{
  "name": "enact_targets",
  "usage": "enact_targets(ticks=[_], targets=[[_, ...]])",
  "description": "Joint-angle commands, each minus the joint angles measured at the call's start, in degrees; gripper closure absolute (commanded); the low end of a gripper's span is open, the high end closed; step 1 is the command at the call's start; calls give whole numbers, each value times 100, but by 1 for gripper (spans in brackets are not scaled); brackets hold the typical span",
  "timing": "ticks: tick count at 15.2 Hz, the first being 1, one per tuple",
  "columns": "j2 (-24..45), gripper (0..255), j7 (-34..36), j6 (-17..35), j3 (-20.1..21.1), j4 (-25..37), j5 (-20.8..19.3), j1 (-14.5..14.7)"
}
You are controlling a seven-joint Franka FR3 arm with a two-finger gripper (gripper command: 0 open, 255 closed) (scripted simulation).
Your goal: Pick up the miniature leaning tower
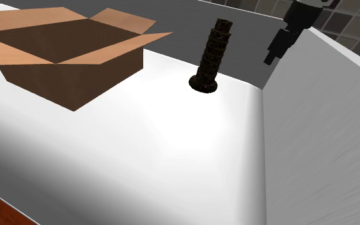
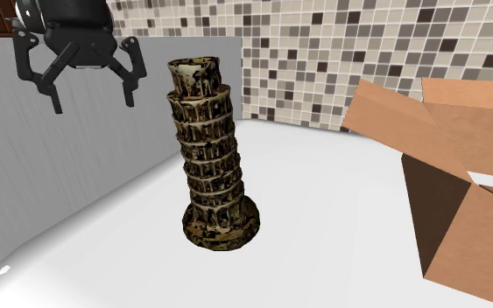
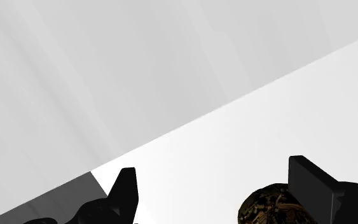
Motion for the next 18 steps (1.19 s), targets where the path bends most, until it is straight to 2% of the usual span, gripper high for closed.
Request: enact_targets(ticks=[1,9,16,18], targets=[[0,0,0,0,0,0,0,0],[1538,0,310,-130,312,1767,298,160],[2965,0,583,-550,568,3718,409,263],[2887,0,581,-383,564,3474,415,266]])
